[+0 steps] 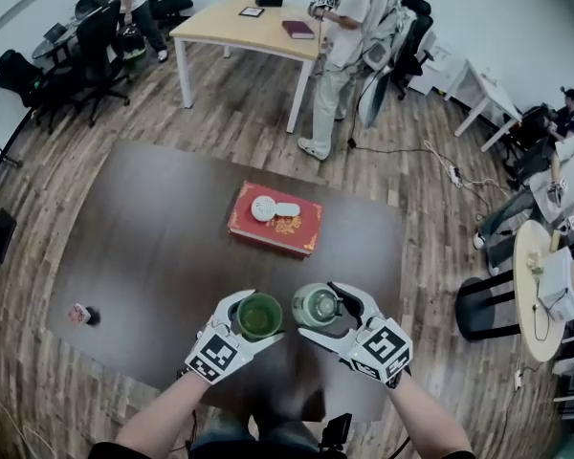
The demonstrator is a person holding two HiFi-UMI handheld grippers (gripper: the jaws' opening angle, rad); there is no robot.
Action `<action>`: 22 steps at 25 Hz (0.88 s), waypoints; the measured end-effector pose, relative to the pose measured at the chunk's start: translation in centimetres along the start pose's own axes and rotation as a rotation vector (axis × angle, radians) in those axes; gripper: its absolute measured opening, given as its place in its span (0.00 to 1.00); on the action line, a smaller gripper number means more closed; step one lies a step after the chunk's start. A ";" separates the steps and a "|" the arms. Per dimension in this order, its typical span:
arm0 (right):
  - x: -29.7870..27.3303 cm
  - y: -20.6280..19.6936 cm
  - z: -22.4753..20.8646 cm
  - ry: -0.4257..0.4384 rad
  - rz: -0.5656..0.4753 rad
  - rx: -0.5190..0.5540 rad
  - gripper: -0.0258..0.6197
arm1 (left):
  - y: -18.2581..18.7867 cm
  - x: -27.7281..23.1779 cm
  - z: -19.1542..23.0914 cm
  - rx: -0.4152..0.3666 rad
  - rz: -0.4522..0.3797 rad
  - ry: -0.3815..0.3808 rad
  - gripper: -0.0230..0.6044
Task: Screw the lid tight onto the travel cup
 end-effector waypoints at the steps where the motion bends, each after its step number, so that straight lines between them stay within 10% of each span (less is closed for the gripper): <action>1: 1.1 1.4 0.7 0.035 -0.017 0.009 0.71 | 1.1 0.3 -1.0 -0.018 0.008 -0.027 0.69; 10: 5.9 8.5 5.4 0.242 0.028 0.207 0.71 | 9.2 1.9 -6.0 -0.126 0.060 -0.188 0.69; 22: 9.6 10.9 6.9 0.265 0.035 0.278 0.71 | 14.3 3.9 -8.1 -0.214 0.060 -0.241 0.69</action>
Point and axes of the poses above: the fingertips, and each gripper's own axes: x backward along the fingers, z to its left, y out of its top, the point moved 10 cm from there along x, backward along the fingers, and after that the axes turned 9 degrees about z, right-handed, at the moved point
